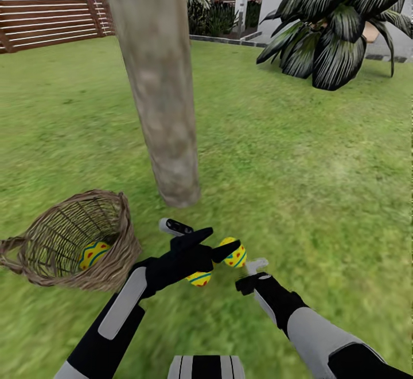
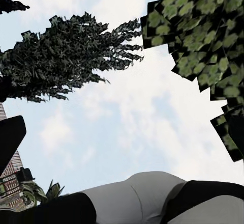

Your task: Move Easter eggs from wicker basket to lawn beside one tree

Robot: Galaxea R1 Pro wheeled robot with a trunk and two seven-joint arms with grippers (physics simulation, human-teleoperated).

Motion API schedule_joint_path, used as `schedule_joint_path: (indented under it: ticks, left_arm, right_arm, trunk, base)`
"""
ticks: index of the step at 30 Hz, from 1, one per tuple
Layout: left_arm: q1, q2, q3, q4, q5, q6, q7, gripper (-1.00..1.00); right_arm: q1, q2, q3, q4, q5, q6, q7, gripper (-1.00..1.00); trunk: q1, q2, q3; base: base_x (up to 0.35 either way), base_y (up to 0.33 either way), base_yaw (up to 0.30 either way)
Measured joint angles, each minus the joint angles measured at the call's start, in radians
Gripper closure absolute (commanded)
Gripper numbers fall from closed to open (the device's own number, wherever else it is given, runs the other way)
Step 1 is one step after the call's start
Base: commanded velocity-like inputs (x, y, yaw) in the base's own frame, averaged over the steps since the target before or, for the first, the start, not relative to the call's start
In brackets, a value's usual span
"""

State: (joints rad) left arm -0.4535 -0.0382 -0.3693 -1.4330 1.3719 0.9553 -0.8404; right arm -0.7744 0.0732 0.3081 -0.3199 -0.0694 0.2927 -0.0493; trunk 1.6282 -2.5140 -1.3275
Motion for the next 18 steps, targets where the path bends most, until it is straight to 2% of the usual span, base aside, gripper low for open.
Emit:
schedule_joint_path:
  ticks: [1,2,3,5,7,8,10,11,12,13,14,16,18]
  left_arm:
    - [0.0,0.0,0.0,-0.002,0.001,0.0,-0.001,-1.0]
    - [-0.001,0.0,0.0,-0.007,0.001,0.001,-0.002,-1.0]
    - [-0.001,0.001,0.0,-0.009,0.001,0.001,-0.002,-1.0]
    - [-0.001,0.004,0.001,-0.012,0.001,0.001,-0.002,-1.0]
    - [-0.001,0.007,0.001,-0.012,0.001,0.002,-0.003,-1.0]
    - [-0.001,0.007,0.001,-0.012,0.002,0.002,-0.003,-1.0]
    - [-0.006,0.008,0.001,-0.012,0.002,0.002,-0.003,-1.0]
    - [-0.007,0.01,0.002,-0.012,0.002,0.002,-0.003,-1.0]
    - [-0.007,0.011,0.002,-0.012,0.002,0.002,-0.003,-1.0]
    - [-0.007,0.013,0.003,-0.012,0.001,0.002,-0.003,-1.0]
    - [-0.008,0.014,0.004,-0.012,0.001,0.002,-0.003,-1.0]
    - [-0.008,0.016,0.006,-0.013,0.002,0.002,-0.003,-1.0]
    - [-0.009,0.016,0.006,-0.013,0.001,0.001,-0.003,-1.0]
  right_arm:
    - [0.0,-0.028,-0.018,-0.01,0.0,0.037,0.088,-1.0]
    - [0.0,-0.059,-0.067,-0.015,0.001,0.076,0.207,-1.0]
    - [0.0,-0.082,-0.113,-0.017,0.001,0.1,0.298,-1.0]
    - [0.0,-0.133,-0.182,-0.017,0.002,0.126,0.479,-1.0]
    - [0.0,-0.185,-0.199,-0.017,0.0,0.133,0.65,-1.0]
    - [0.0,-0.213,-0.202,-0.016,-0.002,0.134,0.768,-1.0]
    - [0.0,-0.253,-0.207,-0.017,-0.002,0.137,0.975,-1.0]
    - [0.0,-0.27,-0.22,-0.018,-0.002,0.138,1.072,-1.0]
    - [0.0,-0.278,-0.253,-0.023,-0.002,0.145,1.15,-1.0]
    - [0.0,-0.282,-0.298,-0.034,-0.001,0.158,1.21,-1.0]
    - [0.0,-0.284,-0.337,-0.051,-0.004,0.176,1.241,-1.0]
    - [0.0,-0.281,-0.413,-0.121,-0.004,0.241,1.269,-1.0]
    - [0.0,-0.276,-0.435,-0.176,-0.002,0.269,1.27,-1.0]
  trunk:
    - [0.0,0.0,0.004]
    - [-0.001,0.0,0.008]
    - [-0.001,0.001,0.012]
    - [-0.002,0.001,0.019]
    - [-0.003,0.002,0.027]
    - [-0.004,0.002,0.031]
    - [-0.005,0.002,0.039]
    - [-0.005,0.003,0.043]
    - [-0.006,0.003,0.047]
    - [-0.006,0.003,0.05]
    - [-0.007,0.003,0.054]
    - [-0.008,0.004,0.062]
    - [-0.009,0.004,0.07]
  base:
    - [-0.327,0.095,0.0]
    - [-0.327,0.094,0.0]
    - [-0.327,0.093,0.0]
    - [-0.326,0.086,0.0]
    - [-0.292,0.053,0.0]
    - [-0.23,0.017,0.0]
    - [-0.097,0.005,0.0]
    - [-0.023,0.001,0.0]
    - [-0.009,0.0,0.0]
    - [-0.005,0.0,0.0]
    - [-0.002,0.0,0.0]
    - [-0.001,0.0,0.0]
    - [0.0,0.0,0.0]
